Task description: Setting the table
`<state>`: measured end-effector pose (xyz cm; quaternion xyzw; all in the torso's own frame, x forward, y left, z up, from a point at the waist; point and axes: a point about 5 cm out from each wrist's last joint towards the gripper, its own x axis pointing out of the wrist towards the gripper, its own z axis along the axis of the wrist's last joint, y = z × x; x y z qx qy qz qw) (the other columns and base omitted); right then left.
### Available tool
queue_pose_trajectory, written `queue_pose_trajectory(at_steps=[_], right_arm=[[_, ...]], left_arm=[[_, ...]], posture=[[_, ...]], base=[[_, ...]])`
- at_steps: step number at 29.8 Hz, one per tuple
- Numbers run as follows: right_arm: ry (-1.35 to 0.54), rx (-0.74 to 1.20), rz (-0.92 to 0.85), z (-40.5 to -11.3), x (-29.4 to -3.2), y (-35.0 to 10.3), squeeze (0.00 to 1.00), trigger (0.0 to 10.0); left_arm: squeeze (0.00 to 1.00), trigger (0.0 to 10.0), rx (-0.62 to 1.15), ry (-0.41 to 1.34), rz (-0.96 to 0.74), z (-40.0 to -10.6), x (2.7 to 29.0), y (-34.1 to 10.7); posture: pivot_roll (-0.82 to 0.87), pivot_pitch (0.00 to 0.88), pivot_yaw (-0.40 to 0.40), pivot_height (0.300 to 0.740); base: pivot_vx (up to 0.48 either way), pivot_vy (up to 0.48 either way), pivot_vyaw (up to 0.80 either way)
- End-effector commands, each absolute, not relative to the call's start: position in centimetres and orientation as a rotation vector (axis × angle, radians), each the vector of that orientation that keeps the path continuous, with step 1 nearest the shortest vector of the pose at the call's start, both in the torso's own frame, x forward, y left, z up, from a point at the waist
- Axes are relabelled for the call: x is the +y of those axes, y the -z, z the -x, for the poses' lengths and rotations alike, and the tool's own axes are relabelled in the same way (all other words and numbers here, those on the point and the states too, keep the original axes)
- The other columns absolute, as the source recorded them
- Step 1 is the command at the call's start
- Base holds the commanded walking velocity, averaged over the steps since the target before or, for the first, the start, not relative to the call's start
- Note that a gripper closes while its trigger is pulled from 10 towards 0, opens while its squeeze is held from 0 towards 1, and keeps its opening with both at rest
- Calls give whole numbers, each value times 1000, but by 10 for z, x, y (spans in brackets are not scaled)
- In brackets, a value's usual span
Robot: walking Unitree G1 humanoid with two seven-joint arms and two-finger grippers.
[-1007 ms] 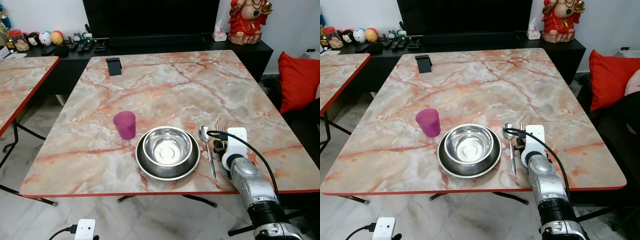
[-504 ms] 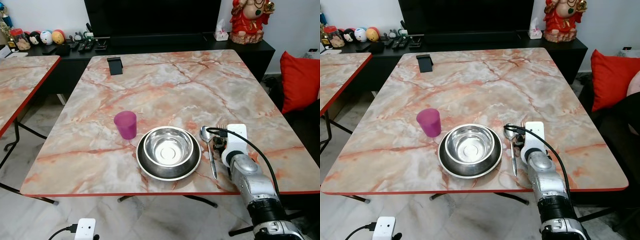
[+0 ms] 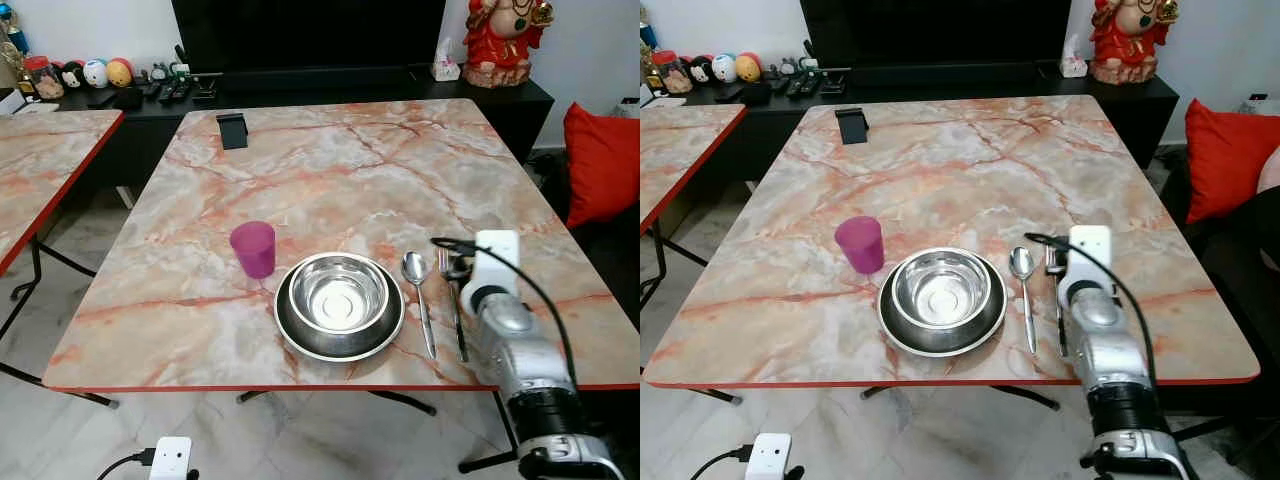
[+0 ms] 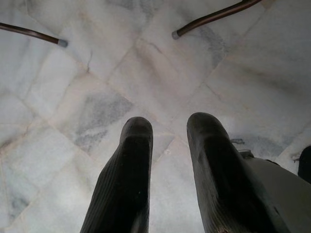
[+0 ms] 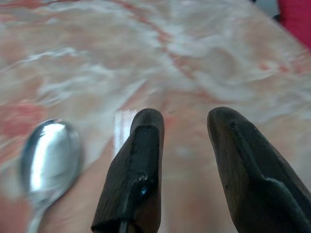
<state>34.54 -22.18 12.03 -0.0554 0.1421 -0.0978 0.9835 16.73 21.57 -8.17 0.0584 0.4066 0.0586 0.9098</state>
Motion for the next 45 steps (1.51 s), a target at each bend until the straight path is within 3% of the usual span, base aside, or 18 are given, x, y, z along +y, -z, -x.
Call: queue_pose_trajectory(at_steps=[1, 17, 23, 27, 37, 45], right_arm=[[210, 292, 113, -347, -227, -120, 0, 10000], [262, 318, 130, -344, -242, -112, 0, 10000], [257, -5, 46, -344, -231, -148, 0, 10000], [225, -115, 72, -335, -221, -151, 0, 10000], [222, -187, 96, -305, -209, -136, 0, 10000], [226, -197, 82, -307, -204, -136, 0, 10000]], left_arm=[[0, 10000, 867, -111, -131, -163, 217, 84], [0, 10000, 870, -110, -130, -162, 219, 84], [0, 10000, 857, -107, -132, -163, 217, 83], [0, 10000, 837, -110, -121, -165, 214, 83], [0, 10000, 844, -93, -132, -162, 214, 84], [0, 10000, 835, -91, -128, -169, 213, 82]], posture=[[-78, 21, 53, 740], [-74, 20, 54, 740], [-78, 5, 55, 740], [-72, 0, 51, 740], [-83, 0, 61, 740], [-88, 0, 63, 740]], base=[[0, 0, 0], [0, 0, 0], [0, 0, 0], [0, 0, 0], [0, 0, 0], [0, 0, 0]])
